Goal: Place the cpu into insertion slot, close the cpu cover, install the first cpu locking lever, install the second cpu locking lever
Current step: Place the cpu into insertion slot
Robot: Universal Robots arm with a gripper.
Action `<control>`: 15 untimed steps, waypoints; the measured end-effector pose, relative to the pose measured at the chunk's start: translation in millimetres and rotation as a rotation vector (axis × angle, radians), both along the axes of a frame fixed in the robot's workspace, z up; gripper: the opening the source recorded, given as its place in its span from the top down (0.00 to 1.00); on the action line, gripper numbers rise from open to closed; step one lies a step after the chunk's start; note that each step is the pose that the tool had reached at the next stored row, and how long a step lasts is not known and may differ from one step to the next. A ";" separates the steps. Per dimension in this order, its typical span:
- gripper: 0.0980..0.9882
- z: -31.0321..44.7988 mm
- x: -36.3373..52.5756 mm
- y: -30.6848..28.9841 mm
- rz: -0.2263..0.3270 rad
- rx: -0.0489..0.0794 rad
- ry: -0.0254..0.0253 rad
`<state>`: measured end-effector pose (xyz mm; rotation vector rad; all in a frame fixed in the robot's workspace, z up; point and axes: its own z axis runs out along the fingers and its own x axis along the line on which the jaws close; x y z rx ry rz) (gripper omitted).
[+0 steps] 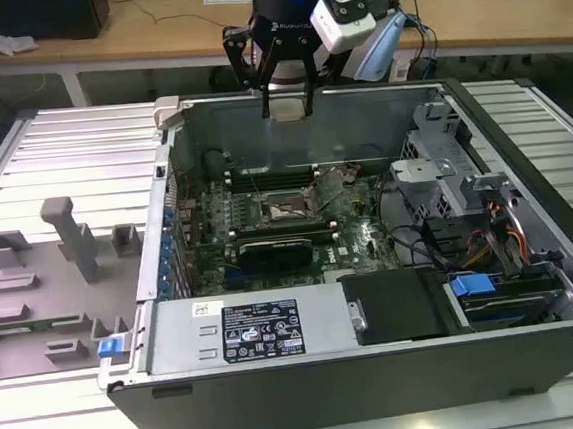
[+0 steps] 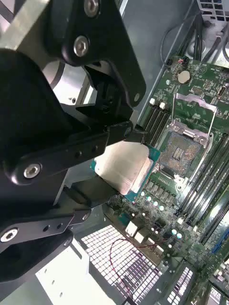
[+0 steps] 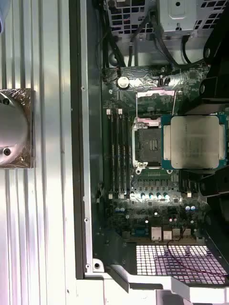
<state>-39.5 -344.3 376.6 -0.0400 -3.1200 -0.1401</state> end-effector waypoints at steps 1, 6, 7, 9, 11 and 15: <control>0.50 0.0 0.0 0.0 0.000 0.000 -0.0001; 0.50 0.0 0.0 0.0 0.000 0.000 0.0000; 0.50 0.0 0.0 0.0 0.000 0.000 -0.0001; 0.50 -1.1 0.0 0.0 0.000 0.000 0.0000; 0.50 -4.4 0.0 0.0 0.000 -0.001 0.0000; 0.50 -13.2 0.0 0.0 0.000 -0.005 -0.0001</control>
